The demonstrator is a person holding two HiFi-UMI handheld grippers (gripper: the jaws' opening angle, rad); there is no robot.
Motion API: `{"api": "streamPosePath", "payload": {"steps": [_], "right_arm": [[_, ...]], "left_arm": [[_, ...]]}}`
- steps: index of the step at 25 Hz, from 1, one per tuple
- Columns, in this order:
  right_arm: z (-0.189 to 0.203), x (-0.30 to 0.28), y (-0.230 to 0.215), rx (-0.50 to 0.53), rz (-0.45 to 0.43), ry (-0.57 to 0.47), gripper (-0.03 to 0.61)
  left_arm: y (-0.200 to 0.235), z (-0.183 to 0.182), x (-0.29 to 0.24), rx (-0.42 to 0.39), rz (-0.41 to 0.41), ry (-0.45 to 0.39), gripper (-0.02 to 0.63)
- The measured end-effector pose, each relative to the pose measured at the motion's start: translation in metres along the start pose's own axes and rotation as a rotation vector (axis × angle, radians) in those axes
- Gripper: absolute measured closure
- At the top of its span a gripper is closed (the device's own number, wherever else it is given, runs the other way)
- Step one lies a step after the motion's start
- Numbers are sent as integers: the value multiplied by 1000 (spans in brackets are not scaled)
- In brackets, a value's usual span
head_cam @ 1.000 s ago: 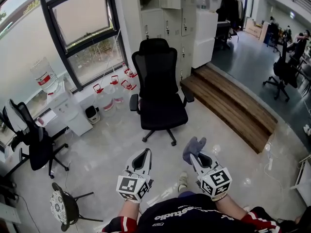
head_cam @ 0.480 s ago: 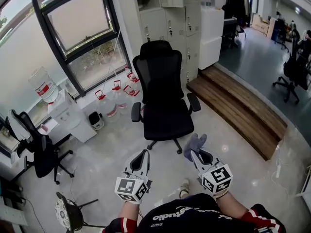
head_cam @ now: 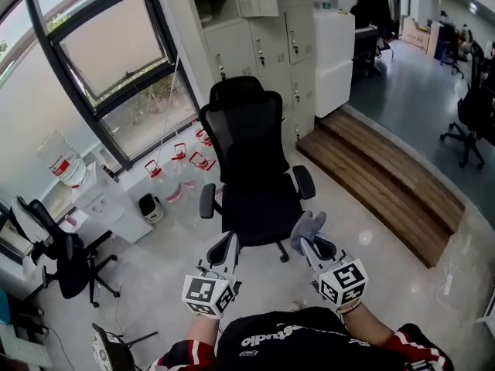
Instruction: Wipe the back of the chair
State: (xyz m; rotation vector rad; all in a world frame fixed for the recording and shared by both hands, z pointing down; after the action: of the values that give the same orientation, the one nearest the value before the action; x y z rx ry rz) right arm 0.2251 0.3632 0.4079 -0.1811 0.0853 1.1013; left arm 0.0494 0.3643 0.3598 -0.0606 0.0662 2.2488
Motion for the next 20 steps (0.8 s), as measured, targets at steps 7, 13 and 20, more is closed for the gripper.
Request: {"api": "streamPosePath", "payload": {"steps": [7, 13, 20], "right_arm": [[-4, -29, -36, -31, -12, 2, 514], [-2, -59, -46, -29, -22, 15, 514], [-6, -102, -59, -18, 26, 36, 514]], "left_arm": [[8, -3, -50, -14, 6, 31, 589], [28, 6, -75, 5, 12, 40, 589], [70, 11, -118, 29, 57, 19, 589]]}}
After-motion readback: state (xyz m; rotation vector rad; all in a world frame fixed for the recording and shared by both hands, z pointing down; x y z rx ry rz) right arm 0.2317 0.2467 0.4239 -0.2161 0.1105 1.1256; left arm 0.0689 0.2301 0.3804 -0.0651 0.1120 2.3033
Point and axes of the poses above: the fingertips, and each gripper's own axes: x backward along the fingers, y to its left, z out of its underside, the point moved 1 cm from there along x, backward along the fingers, and after that the axes turned 12 degrees about z, right-handed, at the moved point
